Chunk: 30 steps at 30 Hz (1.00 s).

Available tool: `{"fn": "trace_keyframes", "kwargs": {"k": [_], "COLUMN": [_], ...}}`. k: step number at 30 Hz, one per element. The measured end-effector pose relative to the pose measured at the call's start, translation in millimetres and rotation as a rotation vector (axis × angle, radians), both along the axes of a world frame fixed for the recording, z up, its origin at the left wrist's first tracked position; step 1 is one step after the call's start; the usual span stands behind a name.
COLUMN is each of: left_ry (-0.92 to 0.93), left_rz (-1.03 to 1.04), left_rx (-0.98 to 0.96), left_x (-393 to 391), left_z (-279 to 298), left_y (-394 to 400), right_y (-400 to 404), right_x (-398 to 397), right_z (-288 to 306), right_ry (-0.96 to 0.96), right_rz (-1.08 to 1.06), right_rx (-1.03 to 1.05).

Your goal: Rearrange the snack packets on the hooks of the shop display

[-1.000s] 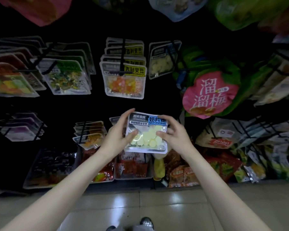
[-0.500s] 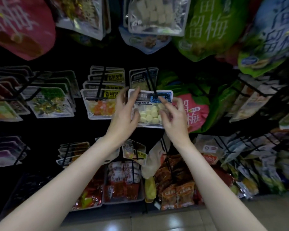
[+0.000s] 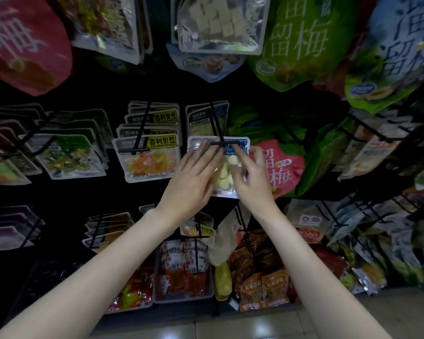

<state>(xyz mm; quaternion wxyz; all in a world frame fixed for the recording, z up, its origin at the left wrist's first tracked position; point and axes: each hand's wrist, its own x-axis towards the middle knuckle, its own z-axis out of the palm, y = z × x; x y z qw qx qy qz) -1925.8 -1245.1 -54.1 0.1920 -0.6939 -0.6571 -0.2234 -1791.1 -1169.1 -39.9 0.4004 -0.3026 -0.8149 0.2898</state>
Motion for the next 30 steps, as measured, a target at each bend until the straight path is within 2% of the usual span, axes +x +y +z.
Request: {"fn": "trace_keyframes", "kwargs": {"k": [5, 7, 9, 11, 13, 15, 19, 22, 24, 27, 30], "left_ry": [-0.116, -0.137, -0.136, -0.141, -0.155, -0.180, -0.253, -0.283, -0.311, -0.361, -0.478], "left_rz": [0.069, 0.074, 0.057, 0.035, -0.002, -0.034, -0.061, -0.074, -0.098, -0.143, -0.195], "left_rx": [-0.121, -0.157, -0.152, -0.138, -0.092, -0.057, -0.031, -0.021, -0.005, 0.027, -0.013], "left_x": [-1.4, -5.6, -7.3, -3.9, 3.8, 12.9, 28.0, 35.5, 39.0, 46.4, 57.8], "left_z": [-7.5, -13.6, -17.2, -19.3, -21.0, -21.5, -11.8, -6.3, -5.0, -1.0, 8.3], "left_y": [6.7, 6.2, 3.0, -1.0, -4.4, -7.3, -10.0, -11.1, -12.9, -16.7, -21.4], "right_y": [4.0, -1.1, -4.1, 2.1, 14.6, 28.1, 49.9, 56.1, 54.4, 47.2, 37.0], "right_x": [-11.8, -4.1, 15.2, 38.4, 56.7, 66.6, 71.7, 76.5, 83.0, 105.4, 135.3], "right_z": [4.0, 8.8, 12.6, 12.3, 11.5, 9.6, 11.2, 11.9, 11.8, 25.4, 50.1], "right_ry": [-0.322, -0.270, -0.096, 0.033, 0.045, -0.013, -0.078, -0.052, -0.033, 0.074, -0.013], "right_rz": [-0.004, -0.026, -0.099, -0.241, -0.381, -0.441, -0.423, -0.428, -0.343, -0.107, 0.082], "right_rx": [-0.007, 0.056, 0.156, 0.265, 0.284, 0.176, -0.201, -0.289, -0.385, -0.578, -0.573]}}
